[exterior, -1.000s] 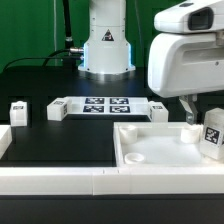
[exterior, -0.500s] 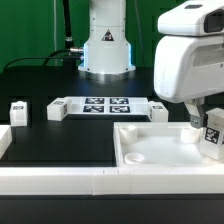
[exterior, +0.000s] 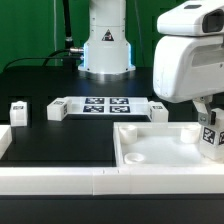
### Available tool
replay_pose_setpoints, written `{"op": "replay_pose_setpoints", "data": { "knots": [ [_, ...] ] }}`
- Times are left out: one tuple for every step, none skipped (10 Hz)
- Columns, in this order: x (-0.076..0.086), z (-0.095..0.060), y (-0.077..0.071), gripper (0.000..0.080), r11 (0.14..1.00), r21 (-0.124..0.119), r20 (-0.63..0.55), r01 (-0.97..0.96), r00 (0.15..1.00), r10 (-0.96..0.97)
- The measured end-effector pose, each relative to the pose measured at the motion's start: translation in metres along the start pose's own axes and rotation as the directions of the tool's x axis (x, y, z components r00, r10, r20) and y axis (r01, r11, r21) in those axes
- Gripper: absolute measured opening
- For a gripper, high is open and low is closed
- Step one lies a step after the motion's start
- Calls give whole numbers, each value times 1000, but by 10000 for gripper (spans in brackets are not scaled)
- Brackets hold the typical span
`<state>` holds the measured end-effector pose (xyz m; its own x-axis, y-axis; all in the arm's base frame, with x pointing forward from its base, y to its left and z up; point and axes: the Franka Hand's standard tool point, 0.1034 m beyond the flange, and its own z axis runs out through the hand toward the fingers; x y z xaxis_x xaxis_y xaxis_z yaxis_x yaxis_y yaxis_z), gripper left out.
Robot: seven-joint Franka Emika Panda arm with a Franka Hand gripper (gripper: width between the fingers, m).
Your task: Assemble square table
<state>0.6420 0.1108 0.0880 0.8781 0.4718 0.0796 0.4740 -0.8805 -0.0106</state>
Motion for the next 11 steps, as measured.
{"op": "replay_pose_setpoints", "data": {
  "knots": [
    [0,0,0,285,998,2,-1,-69,998,69],
    [0,0,1,285,982,9,-6,-191,982,191],
    [0,0,1,285,959,12,-9,-283,959,283],
    [-1,1,2,285,909,14,-13,-416,909,416],
    [-1,1,3,286,851,26,-18,-525,851,525],
    [-2,1,4,286,791,35,-24,-611,790,612],
    [-4,1,3,287,659,50,-16,-751,659,752],
    [-5,1,2,287,540,55,-5,-840,540,842],
    [-5,2,0,287,446,51,3,-894,447,895],
    [-5,2,-3,287,317,44,11,-947,318,948],
    [-4,2,-3,287,201,45,15,-978,202,979]
  ]
}}
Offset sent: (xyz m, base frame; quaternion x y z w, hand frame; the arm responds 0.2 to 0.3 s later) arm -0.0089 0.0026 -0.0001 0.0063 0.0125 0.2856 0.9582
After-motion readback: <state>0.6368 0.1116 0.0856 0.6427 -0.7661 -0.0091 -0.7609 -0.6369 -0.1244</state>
